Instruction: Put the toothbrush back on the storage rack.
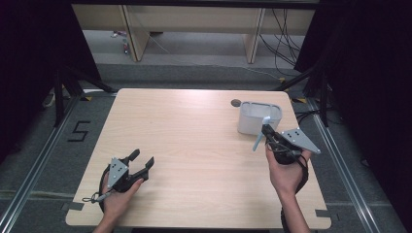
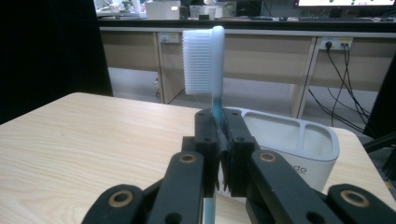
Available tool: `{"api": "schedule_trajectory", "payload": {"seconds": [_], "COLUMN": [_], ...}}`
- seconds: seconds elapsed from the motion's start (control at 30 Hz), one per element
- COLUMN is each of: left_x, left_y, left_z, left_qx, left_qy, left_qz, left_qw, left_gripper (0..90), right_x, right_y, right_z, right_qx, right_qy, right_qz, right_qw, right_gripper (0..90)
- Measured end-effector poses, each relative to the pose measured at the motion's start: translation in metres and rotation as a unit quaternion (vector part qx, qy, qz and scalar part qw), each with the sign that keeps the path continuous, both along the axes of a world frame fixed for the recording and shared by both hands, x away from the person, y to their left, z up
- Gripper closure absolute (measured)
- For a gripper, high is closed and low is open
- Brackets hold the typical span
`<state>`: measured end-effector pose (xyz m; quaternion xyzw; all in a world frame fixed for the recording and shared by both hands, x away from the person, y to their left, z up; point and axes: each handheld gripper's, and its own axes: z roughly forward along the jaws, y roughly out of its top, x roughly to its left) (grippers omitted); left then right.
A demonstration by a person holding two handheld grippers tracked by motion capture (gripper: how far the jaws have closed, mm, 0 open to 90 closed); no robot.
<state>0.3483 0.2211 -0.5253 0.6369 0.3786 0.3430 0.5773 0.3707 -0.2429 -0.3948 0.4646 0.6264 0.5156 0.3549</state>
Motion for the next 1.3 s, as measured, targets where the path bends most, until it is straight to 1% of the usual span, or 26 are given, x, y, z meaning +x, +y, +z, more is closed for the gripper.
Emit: {"api": "schedule_trajectory", "payload": {"seconds": [0.03,0.07,0.17,0.23,0.27,0.3,0.4,0.43,0.47,0.5,0.53,0.57,0.6,0.63,0.67,0.7,0.73,0.8,0.83,0.87,0.9,0.93,0.97,1.03,1.23,1.3], "left_x": [0.000,0.000,0.000,0.000,0.000,0.000,0.000,0.000,0.000,0.000,0.000,0.000,0.000,0.000,0.000,0.000,0.000,0.000,0.000,0.000,0.000,0.000,0.000,0.002,0.001,0.002], "left_y": [0.000,0.000,0.000,0.000,0.000,0.000,0.000,0.000,0.000,0.000,0.000,0.000,0.000,0.000,0.000,-0.001,-0.001,-0.001,-0.001,-0.001,-0.001,-0.001,-0.001,-0.001,-0.001,-0.002], "left_z": [0.000,0.000,0.000,0.000,0.000,0.000,0.000,0.000,0.000,0.000,0.000,0.000,0.000,0.000,0.000,0.000,0.000,0.000,0.000,0.000,0.000,0.000,0.000,-0.001,0.000,-0.001], "left_qx": [0.000,0.000,0.000,-0.003,-0.003,-0.003,-0.001,-0.001,-0.001,-0.001,0.000,0.000,0.000,0.001,0.001,0.001,0.001,0.001,0.001,0.001,0.001,0.001,0.001,-0.004,-0.001,-0.004], "left_qy": [0.000,0.000,-0.001,-0.001,-0.002,-0.002,-0.002,-0.002,-0.002,-0.002,-0.002,-0.002,-0.002,-0.002,-0.002,-0.002,-0.001,-0.001,-0.001,-0.001,-0.001,-0.001,-0.001,-0.011,-0.006,-0.011], "left_qz": [0.000,0.000,0.000,0.000,0.000,0.000,0.001,0.001,0.001,0.001,0.001,0.001,0.001,0.001,0.001,0.001,0.001,0.001,0.001,0.001,0.002,0.002,0.002,-0.002,0.001,-0.002], "left_qw": [1.0000,1.0000,1.0000,1.0000,1.0000,1.0000,1.0000,1.0000,1.0000,1.0000,1.0000,1.0000,1.0000,1.0000,1.0000,1.0000,1.0000,1.0000,1.0000,1.0000,1.0000,1.0000,1.0000,0.9999,1.0000,0.9999], "left_gripper": [35.0,35.0,35.0,35.0,35.0,35.0,35.0,35.0,35.0,35.0,35.0,35.0,35.0,35.0,35.0,34.9,35.0,35.0,35.0,35.0,34.9,34.9,34.9,34.9,34.9,34.9], "right_x": [0.001,0.003,0.005,0.006,0.006,0.008,0.009,0.009,0.011,0.011,0.012,0.012,0.012,0.013,0.013,0.015,0.014,0.017,0.017,0.019,0.019,0.021,0.021,0.022,0.025,0.025], "right_y": [0.000,-0.001,-0.003,-0.006,-0.007,-0.009,-0.010,-0.010,-0.012,-0.013,-0.013,-0.014,-0.014,-0.016,-0.016,-0.018,-0.016,-0.020,-0.020,-0.021,-0.021,-0.022,-0.023,-0.023,-0.026,-0.026], "right_z": [0.000,0.000,0.003,0.004,0.005,0.006,0.007,0.008,0.009,0.010,0.010,0.011,0.012,0.013,0.014,0.014,0.015,0.017,0.018,0.019,0.020,0.020,0.022,0.023,0.029,0.031], "right_qx": [0.006,0.002,0.006,0.000,0.001,-0.004,0.005,0.008,-0.001,-0.004,0.005,0.001,0.006,-0.003,0.001,-0.007,0.009,-0.003,0.000,-0.002,0.001,0.000,-0.004,-0.001,-0.003,0.000], "right_qy": [-0.003,-0.010,-0.002,-0.014,-0.010,-0.013,-0.014,-0.009,-0.017,-0.013,-0.012,-0.011,-0.009,-0.020,-0.015,-0.024,-0.014,-0.021,-0.016,-0.022,-0.015,-0.023,-0.022,-0.023,-0.027,-0.026], "right_qz": [-0.002,-0.003,-0.002,-0.011,-0.013,-0.010,-0.016,-0.021,-0.018,-0.020,-0.022,-0.023,-0.023,-0.026,-0.029,-0.027,-0.033,-0.033,-0.037,-0.036,-0.038,-0.035,-0.038,-0.039,-0.046,-0.048], "right_qw": [1.0000,0.9999,1.0000,0.9998,0.9999,0.9999,0.9998,0.9997,0.9997,0.9997,0.9997,0.9997,0.9997,0.9995,0.9994,0.9993,0.9993,0.9992,0.9992,0.9991,0.9991,0.9991,0.9990,0.9989,0.9985,0.9985], "right_gripper": [86.6,86.6,86.6,86.6,86.6,86.6,86.6,86.6,86.6,86.6,86.6,86.6,86.6,86.6,86.6,86.6,86.6,86.6,86.6,86.6,86.6,86.6,86.6,86.6,86.5,86.6]}}
